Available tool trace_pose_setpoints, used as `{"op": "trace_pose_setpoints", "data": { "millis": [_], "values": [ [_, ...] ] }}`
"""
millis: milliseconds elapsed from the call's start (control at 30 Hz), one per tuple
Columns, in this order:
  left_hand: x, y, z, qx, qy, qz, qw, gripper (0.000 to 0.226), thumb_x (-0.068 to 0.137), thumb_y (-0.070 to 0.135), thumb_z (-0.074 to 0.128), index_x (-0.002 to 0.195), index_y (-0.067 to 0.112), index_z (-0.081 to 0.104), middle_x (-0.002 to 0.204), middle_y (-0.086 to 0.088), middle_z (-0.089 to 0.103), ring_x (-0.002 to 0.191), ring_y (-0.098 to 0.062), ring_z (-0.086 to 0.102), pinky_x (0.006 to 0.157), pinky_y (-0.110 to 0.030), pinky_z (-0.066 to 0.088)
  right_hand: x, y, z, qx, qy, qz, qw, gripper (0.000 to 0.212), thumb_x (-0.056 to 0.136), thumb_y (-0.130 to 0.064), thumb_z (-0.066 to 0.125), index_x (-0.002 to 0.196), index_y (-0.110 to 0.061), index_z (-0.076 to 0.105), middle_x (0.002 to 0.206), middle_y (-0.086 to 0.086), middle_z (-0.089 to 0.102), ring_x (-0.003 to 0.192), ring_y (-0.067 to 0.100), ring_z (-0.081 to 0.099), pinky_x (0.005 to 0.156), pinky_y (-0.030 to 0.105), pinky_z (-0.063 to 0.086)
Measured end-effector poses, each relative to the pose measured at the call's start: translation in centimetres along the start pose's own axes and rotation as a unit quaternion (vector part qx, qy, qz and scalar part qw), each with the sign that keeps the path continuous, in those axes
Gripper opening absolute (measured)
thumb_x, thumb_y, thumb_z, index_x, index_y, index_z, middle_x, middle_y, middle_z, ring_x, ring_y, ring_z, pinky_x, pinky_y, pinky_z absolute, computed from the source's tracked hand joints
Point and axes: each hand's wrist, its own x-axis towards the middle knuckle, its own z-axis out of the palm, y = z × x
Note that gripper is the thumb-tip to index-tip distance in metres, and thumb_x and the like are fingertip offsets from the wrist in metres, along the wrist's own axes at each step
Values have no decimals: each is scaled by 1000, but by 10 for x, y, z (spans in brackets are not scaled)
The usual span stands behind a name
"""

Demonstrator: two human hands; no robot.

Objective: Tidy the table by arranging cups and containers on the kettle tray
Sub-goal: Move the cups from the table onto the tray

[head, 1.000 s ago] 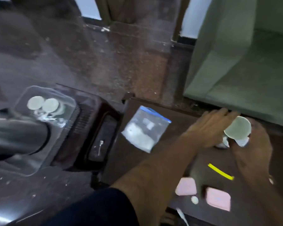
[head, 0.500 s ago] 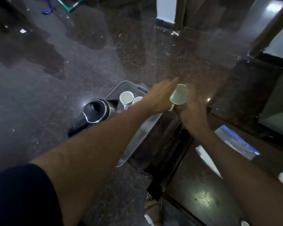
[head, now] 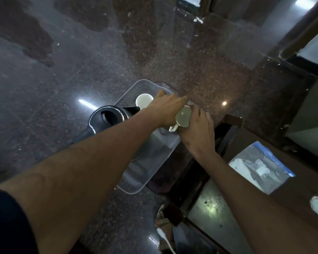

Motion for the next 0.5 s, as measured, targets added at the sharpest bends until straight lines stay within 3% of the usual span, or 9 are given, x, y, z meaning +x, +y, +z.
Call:
{"op": "trace_pose_setpoints", "data": {
  "millis": [167, 367, 500],
  "values": [
    [-2, 4, 2, 17, -9, 23, 1000, 43, 89, 28, 69, 124, 17, 47, 102, -1, 67, 103, -33, 67, 89, -43, 30, -11, 10, -2, 7, 35, -20, 999, 63, 79, -35, 68, 138, -20, 50, 120, 1, 60, 113, 23, 52, 103, 41, 45],
    [1, -3, 29, 95, -9, 35, 995, 73, 76, 35, 83, 139, 23, 48, 133, -4, 59, 129, -28, 52, 100, -48, 36, -9, -3, 6, -118, -11, -31, 992, 58, 82, -36, 75, 132, -17, 54, 124, 4, 61, 118, 24, 52, 101, 38, 44],
    [-8, -20, 31, 107, -7, 22, 994, 73, 78, 37, 81, 142, 23, 50, 142, -8, 54, 135, -32, 46, 104, -49, 34, 2, -30, 14, -147, -24, -26, 989, 52, 88, -36, 52, 134, -13, 54, 127, 7, 60, 116, 25, 52, 99, 38, 41]
  ]
}}
